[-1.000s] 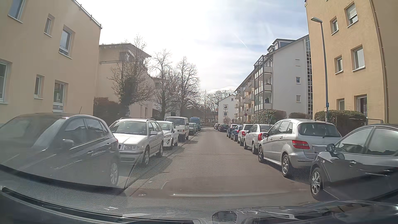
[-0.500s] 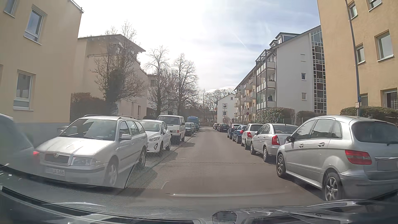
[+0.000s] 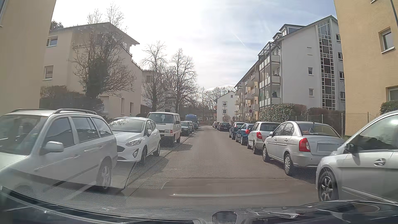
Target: Follow the waypoints while adhering to traffic rules and regulations
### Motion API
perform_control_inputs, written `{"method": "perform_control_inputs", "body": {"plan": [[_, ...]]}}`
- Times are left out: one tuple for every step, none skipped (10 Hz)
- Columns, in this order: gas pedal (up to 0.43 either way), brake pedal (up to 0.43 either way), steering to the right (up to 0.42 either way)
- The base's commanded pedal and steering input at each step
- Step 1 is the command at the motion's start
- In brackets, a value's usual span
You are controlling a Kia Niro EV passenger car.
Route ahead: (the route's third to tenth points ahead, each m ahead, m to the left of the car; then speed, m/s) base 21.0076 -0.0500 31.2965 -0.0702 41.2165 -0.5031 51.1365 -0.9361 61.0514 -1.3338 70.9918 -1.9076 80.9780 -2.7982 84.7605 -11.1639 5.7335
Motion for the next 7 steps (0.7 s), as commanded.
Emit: {"method": "perform_control_inputs", "body": {"plan": [[0.079,0.000,0.006],[0.079,0.000,0.003],[0.079,0.000,0.003],[0.079,0.000,0.002],[0.079,0.000,0.003],[0.079,0.000,0.004],[0.079,0.000,0.004]]}}
